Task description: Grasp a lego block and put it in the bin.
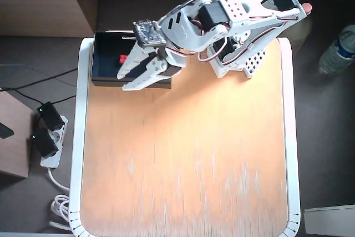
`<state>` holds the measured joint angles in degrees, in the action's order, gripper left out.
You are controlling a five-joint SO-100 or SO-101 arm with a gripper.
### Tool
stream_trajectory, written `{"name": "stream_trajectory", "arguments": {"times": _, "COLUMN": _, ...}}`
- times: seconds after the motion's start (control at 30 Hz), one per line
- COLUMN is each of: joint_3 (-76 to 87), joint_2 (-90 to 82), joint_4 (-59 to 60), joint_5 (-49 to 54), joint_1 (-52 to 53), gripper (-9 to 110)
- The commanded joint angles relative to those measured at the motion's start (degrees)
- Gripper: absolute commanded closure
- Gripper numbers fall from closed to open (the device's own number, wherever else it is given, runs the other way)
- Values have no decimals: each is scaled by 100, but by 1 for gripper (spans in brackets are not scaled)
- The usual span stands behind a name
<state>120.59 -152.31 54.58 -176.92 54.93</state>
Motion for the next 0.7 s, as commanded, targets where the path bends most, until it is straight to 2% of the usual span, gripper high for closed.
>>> {"name": "stream_trajectory", "arguments": {"times": 0.0, "joint_3": -53, "joint_2": -290, "joint_4": -88, "joint_5": 26, "joint_1": -466, "gripper": 101}}
{"name": "stream_trajectory", "arguments": {"times": 0.3, "joint_3": 571, "joint_2": -457, "joint_4": -88, "joint_5": -281, "joint_1": -1854, "gripper": 101}}
{"name": "stream_trajectory", "arguments": {"times": 0.67, "joint_3": 2232, "joint_2": -1696, "joint_4": -88, "joint_5": -387, "joint_1": -3524, "gripper": 101}}
